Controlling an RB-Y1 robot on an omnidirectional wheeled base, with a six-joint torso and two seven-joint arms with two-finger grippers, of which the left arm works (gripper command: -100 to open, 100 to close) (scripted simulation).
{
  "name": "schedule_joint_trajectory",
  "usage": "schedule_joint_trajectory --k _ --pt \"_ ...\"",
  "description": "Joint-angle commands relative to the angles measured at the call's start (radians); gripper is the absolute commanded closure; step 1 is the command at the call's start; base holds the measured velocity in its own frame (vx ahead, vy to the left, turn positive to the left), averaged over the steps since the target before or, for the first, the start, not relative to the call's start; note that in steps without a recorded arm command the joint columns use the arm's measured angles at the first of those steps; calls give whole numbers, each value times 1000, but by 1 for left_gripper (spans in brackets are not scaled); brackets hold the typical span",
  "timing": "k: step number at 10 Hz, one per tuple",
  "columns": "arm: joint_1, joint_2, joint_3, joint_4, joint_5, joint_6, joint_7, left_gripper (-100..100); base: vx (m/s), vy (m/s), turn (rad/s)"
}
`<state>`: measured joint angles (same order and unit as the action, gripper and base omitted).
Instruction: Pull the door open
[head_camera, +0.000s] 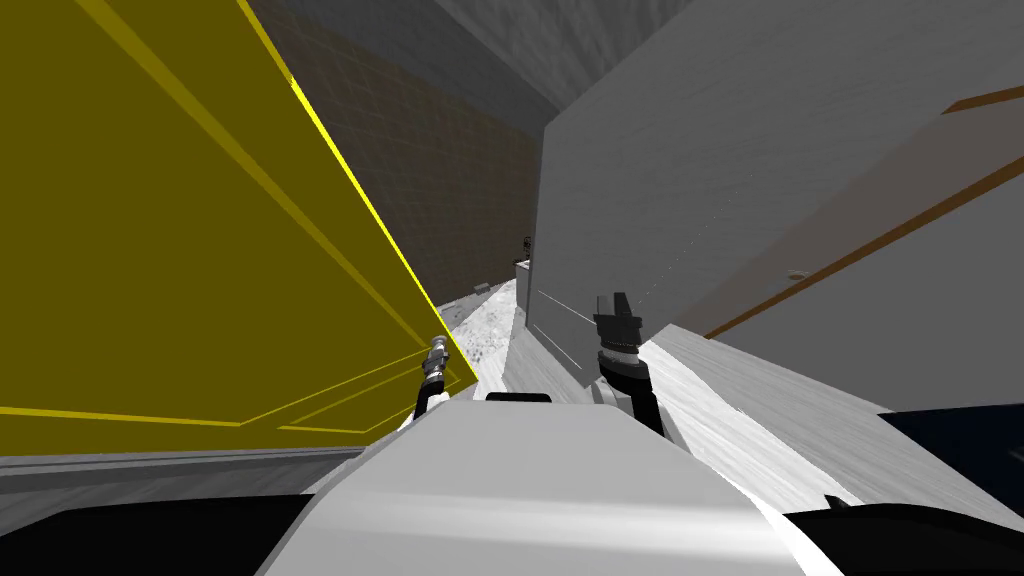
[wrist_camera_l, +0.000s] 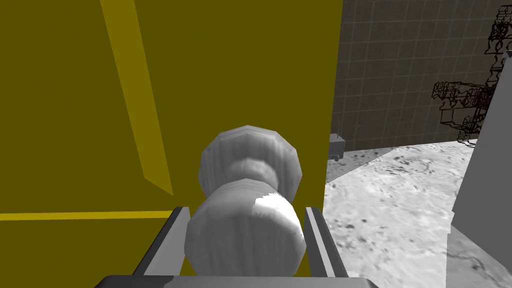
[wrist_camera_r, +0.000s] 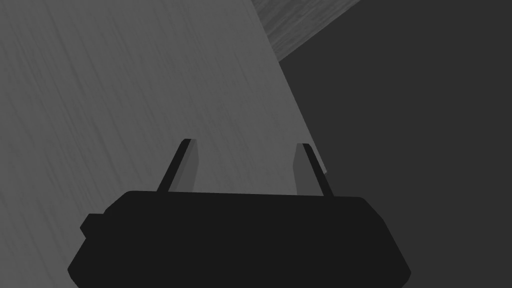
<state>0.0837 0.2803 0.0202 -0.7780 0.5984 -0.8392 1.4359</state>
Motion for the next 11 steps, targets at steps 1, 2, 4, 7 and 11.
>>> schedule_joint_trajectory --k 1,2,4,7,11 --pt "3 6 -22 -12 -11 8 19 100 -237 -9 -79" --pt "5 11 -35 -17 -18 12 31 100 -222 20 -77" --pt "11 13 -37 -29 -18 21 31 100 -183 31 -61" --pt "28 30 -79 -44 -38 14 62 100 -205 2 -86" --pt "51 57 -133 -65 -63 0 104 100 -232 9 -87"
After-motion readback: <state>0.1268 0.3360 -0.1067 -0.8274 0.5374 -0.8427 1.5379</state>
